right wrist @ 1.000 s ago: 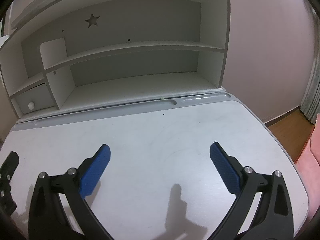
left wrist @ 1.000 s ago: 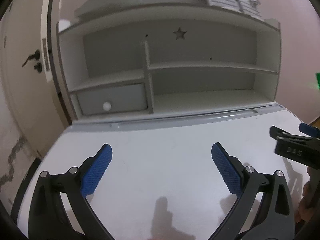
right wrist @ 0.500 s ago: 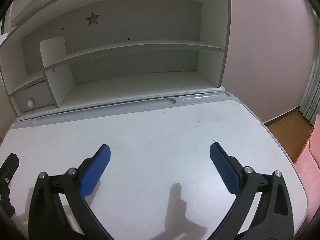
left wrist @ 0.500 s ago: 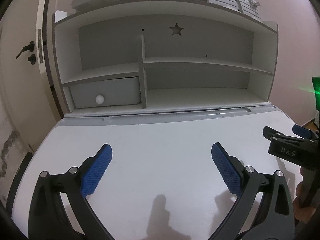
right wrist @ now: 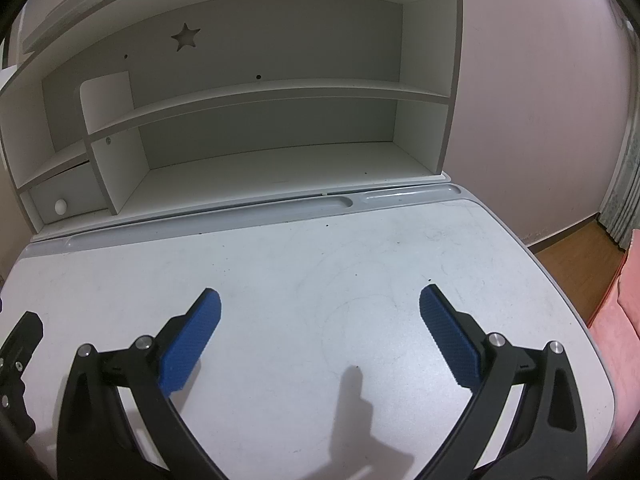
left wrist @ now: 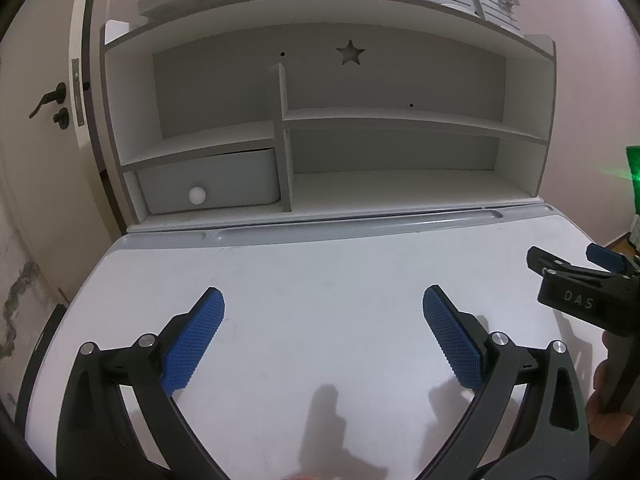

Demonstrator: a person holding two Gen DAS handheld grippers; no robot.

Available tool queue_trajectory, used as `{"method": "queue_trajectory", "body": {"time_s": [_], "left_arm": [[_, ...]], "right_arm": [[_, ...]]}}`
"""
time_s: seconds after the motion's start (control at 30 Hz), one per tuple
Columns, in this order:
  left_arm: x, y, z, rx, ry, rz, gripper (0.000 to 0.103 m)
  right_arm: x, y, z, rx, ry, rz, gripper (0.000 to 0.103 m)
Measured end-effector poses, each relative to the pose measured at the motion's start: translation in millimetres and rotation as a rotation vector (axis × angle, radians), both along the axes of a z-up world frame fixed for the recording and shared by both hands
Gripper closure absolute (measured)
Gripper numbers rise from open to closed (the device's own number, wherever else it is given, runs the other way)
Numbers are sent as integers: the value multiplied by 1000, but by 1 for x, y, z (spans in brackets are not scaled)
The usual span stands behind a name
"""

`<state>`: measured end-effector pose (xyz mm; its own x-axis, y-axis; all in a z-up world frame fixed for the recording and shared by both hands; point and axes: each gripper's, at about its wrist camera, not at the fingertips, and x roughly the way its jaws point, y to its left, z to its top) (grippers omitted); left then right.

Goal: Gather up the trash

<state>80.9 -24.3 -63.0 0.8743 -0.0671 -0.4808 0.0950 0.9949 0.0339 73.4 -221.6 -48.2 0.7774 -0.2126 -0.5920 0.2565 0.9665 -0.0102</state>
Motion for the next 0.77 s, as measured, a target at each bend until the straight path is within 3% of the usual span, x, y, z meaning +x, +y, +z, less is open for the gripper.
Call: {"method": "queue_trajectory", "body": {"time_s": [0.3, 0.53, 0.77], "left_arm": [[-4, 3, 1, 4, -18, 59, 6], [18, 10, -10, -50, 120, 59, 6], [45, 15, -37, -98, 333, 83, 6]], "right_arm": [[2, 2, -1, 7, 7, -6, 7], [4, 0, -6, 43, 42, 0, 7], [10, 0, -18, 54, 142, -39, 7]]}}
